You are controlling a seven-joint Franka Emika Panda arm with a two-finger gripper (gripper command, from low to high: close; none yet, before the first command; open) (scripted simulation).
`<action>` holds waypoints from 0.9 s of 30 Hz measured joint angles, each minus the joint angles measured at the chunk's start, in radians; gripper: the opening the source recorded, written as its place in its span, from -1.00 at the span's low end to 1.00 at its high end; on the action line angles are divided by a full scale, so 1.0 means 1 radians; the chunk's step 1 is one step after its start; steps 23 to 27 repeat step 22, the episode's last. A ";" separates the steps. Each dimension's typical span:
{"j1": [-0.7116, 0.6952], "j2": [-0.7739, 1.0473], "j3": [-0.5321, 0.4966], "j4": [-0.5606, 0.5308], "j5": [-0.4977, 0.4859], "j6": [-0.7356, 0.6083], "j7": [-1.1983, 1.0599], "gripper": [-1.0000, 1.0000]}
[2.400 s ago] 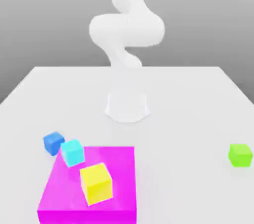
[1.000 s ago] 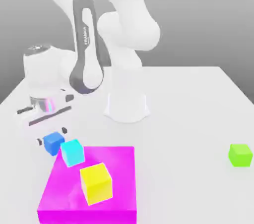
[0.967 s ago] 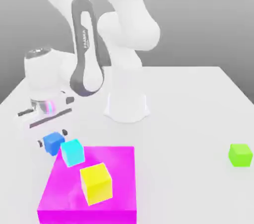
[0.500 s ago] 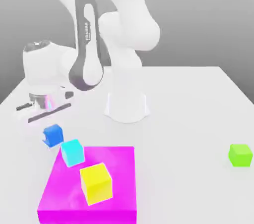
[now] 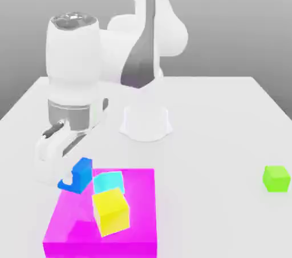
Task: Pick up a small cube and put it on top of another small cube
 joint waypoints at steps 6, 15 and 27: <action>0.029 -0.016 0.014 0.067 0.076 -0.136 0.087 -1.00; 0.017 0.059 0.017 0.060 -0.019 -0.096 0.160 -1.00; 0.020 0.105 0.013 0.051 -0.043 -0.056 0.177 -1.00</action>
